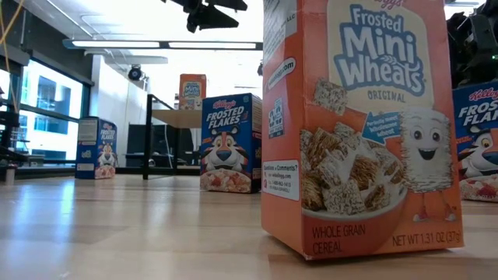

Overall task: Stack cereal on shelf
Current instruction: Put the top right yellow cereal box on the shelf

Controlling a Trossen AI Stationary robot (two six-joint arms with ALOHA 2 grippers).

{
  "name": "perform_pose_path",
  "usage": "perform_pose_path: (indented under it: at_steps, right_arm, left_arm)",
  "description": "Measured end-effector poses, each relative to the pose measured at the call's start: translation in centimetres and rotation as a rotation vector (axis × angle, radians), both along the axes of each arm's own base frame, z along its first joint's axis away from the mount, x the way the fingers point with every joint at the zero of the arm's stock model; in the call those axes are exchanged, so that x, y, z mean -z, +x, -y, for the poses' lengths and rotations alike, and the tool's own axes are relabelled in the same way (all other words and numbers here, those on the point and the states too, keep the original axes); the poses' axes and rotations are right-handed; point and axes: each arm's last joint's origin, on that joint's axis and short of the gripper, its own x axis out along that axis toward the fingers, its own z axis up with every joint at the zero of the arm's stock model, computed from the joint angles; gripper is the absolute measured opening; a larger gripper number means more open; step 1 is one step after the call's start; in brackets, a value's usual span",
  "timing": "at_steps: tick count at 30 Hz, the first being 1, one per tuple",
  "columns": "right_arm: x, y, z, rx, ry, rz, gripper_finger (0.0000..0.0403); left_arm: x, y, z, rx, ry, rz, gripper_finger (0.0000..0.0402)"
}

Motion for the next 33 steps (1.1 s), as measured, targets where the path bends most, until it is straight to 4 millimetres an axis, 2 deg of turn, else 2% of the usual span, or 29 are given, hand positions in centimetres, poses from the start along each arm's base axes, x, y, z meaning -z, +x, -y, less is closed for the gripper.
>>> perform_pose_path:
  at_steps: [18,33]
  right_arm:
    - [0.08,0.00,0.01,0.004,0.052,0.000,0.0229]
    - [0.15,0.01,-0.13,-0.043,-0.019,-0.019,0.0229]
  left_arm:
    - [0.01,0.02,-0.02,-0.001,0.001,0.001,0.0273]
    - [0.01,0.02,-0.02,-0.001,0.002,0.001,0.0273]
